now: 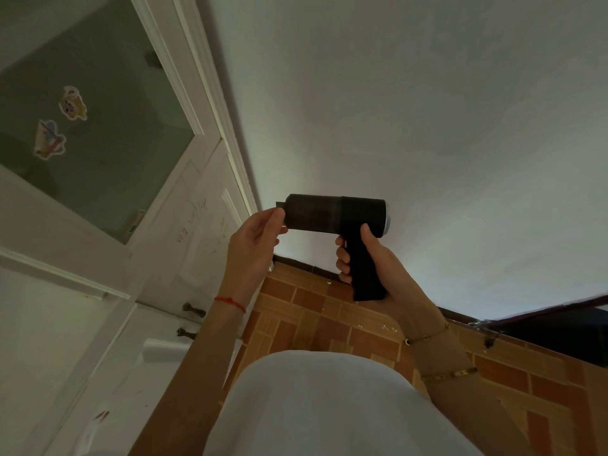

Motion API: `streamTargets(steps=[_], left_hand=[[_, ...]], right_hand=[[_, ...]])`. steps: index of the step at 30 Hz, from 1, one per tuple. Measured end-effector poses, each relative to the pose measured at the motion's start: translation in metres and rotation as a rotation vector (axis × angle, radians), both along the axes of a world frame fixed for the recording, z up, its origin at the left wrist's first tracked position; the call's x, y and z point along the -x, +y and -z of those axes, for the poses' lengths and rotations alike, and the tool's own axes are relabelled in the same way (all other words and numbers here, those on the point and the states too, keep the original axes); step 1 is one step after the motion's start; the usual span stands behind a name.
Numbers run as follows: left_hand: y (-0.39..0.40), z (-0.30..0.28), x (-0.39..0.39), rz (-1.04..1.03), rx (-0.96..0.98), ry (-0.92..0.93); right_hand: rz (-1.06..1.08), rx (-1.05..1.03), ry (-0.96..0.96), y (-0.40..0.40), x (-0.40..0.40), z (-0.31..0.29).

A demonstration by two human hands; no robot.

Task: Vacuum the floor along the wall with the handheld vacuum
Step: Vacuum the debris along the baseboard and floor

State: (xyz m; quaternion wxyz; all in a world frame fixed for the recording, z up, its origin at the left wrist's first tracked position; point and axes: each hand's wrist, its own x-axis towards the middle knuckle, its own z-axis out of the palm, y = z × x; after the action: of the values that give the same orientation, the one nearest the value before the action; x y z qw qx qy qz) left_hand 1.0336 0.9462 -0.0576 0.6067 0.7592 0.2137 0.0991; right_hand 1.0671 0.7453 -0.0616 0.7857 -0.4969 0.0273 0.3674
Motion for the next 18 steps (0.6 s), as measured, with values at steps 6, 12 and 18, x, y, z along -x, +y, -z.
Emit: streamTargets(steps=[6,12,18], left_hand=[[0.012,0.017,0.01,0.061,-0.313,0.011],[0.019,0.037,0.015,0.108,-0.445,0.037],[0.029,0.066,0.014,0.14,-0.526,0.103]], right_hand=[[0.028,0.048,-0.033,-0.001,0.005,0.003],[0.086,0.15,-0.077,-0.002,0.01,0.01],[0.1,0.257,-0.037,-0.003,0.002,0.025]])
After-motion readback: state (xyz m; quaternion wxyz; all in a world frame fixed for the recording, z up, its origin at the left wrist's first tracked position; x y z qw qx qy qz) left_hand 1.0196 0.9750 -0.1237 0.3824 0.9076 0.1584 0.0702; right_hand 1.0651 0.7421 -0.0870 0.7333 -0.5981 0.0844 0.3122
